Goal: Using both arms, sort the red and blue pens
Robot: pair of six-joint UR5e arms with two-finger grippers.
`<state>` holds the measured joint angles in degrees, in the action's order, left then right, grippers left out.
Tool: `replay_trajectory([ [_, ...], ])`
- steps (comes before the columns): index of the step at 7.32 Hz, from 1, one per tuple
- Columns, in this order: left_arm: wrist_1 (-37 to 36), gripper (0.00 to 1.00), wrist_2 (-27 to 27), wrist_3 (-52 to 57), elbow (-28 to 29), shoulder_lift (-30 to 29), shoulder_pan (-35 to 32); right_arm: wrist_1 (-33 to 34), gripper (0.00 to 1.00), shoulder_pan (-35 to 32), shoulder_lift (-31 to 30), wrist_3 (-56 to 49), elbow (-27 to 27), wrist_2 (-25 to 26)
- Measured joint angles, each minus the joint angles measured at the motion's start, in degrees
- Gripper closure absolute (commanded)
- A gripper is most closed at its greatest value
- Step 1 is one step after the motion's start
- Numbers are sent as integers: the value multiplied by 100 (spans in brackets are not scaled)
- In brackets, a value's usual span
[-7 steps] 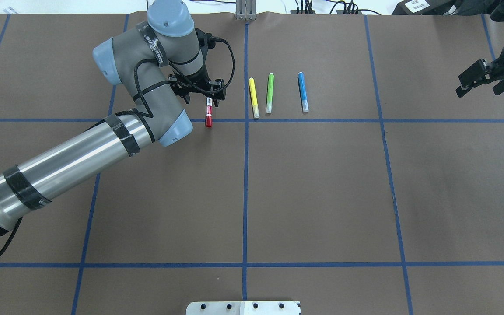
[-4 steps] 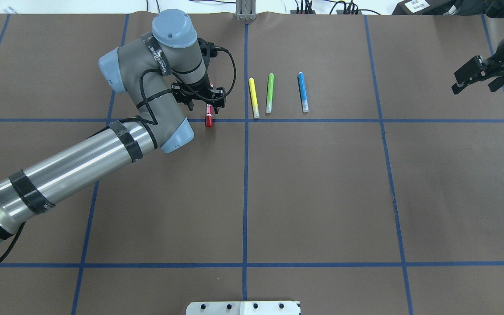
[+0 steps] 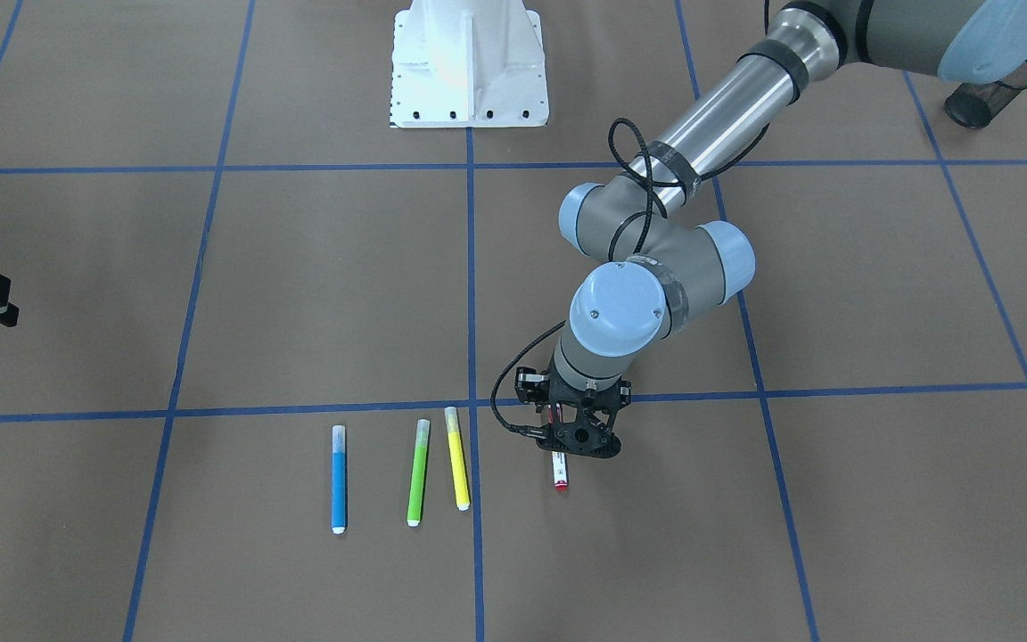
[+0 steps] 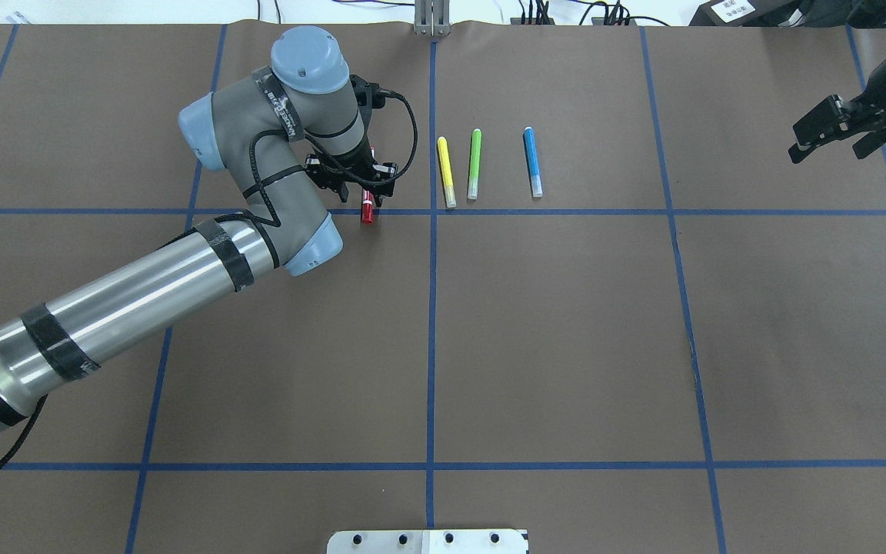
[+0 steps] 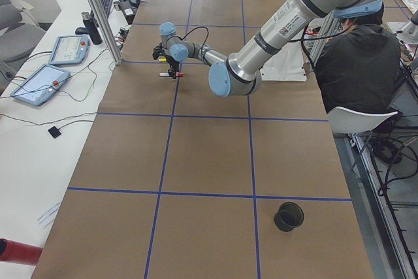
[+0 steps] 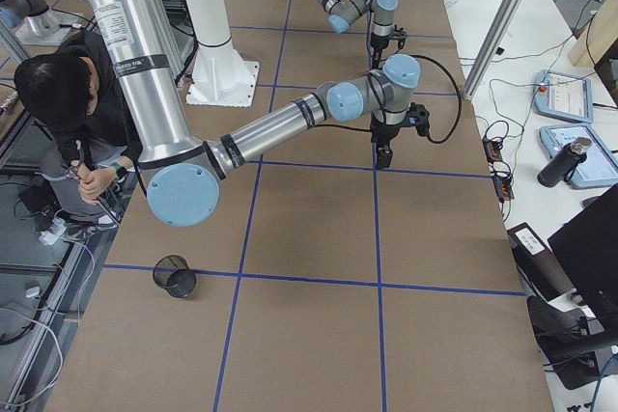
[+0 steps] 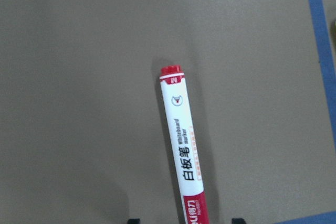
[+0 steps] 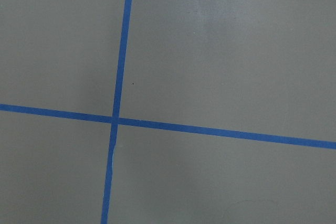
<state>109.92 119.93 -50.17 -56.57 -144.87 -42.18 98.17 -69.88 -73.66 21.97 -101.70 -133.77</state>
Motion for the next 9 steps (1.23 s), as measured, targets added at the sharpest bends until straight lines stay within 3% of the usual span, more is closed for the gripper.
replay_trajectory([
  [5,116,54,-7,-271,4,4,60,0,1,1,1,0,16,0],
  [6,117,68,-26,-273,5,7,60,2,1,0,1,-4,14,-6],
  [7,117,99,-53,-276,5,9,60,4,1,1,1,-11,7,-32],
  [9,112,100,-72,-282,-3,13,60,1,1,-1,1,-13,-3,-87],
])
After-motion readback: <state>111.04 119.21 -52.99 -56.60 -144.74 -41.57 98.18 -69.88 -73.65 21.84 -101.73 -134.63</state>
